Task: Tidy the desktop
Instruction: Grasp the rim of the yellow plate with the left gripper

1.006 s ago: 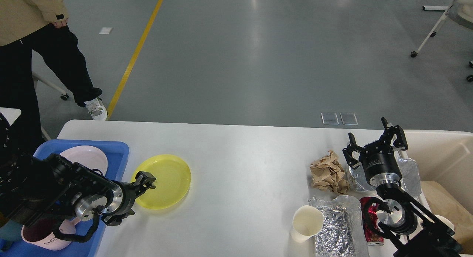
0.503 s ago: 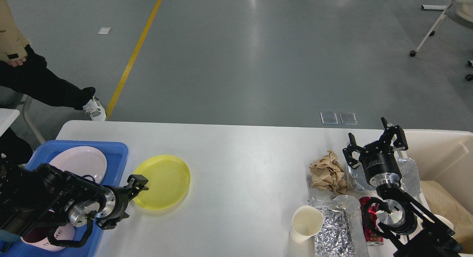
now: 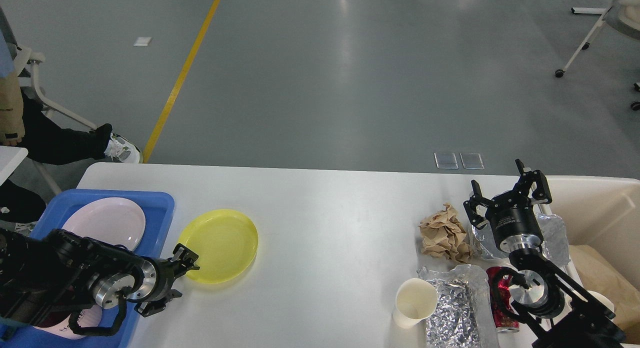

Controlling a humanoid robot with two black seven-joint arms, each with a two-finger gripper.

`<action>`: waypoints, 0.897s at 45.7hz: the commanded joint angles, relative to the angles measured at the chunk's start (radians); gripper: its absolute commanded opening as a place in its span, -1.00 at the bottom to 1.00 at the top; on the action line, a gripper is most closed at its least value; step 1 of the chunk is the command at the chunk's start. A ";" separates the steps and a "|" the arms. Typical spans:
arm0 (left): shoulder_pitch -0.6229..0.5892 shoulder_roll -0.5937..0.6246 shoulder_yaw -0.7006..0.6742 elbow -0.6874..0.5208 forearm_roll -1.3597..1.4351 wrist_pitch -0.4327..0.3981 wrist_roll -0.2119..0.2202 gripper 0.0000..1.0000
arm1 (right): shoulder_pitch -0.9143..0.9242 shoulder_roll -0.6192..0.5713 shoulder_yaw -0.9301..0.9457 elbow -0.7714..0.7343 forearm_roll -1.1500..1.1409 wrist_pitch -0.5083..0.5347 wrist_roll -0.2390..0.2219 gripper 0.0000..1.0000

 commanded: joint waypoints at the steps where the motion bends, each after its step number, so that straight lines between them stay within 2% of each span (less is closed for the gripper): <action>1: 0.007 -0.007 -0.003 0.026 -0.003 -0.003 0.000 -0.01 | 0.000 0.000 0.000 0.000 0.000 -0.001 0.000 1.00; 18: 0.054 -0.013 -0.035 0.066 -0.006 -0.008 0.011 -0.28 | 0.000 0.000 0.000 0.000 0.000 0.001 0.000 1.00; 23: 0.054 -0.017 -0.035 0.070 -0.006 -0.019 0.009 -0.40 | 0.001 0.000 0.000 0.000 0.000 0.001 0.000 1.00; 25: 0.053 -0.017 -0.035 0.070 -0.006 -0.019 0.009 -0.50 | 0.000 0.001 0.000 0.000 0.000 0.001 0.000 1.00; 41: 0.044 -0.017 -0.035 0.070 -0.006 -0.032 0.008 -0.83 | 0.000 0.000 0.000 0.000 0.000 0.001 0.000 1.00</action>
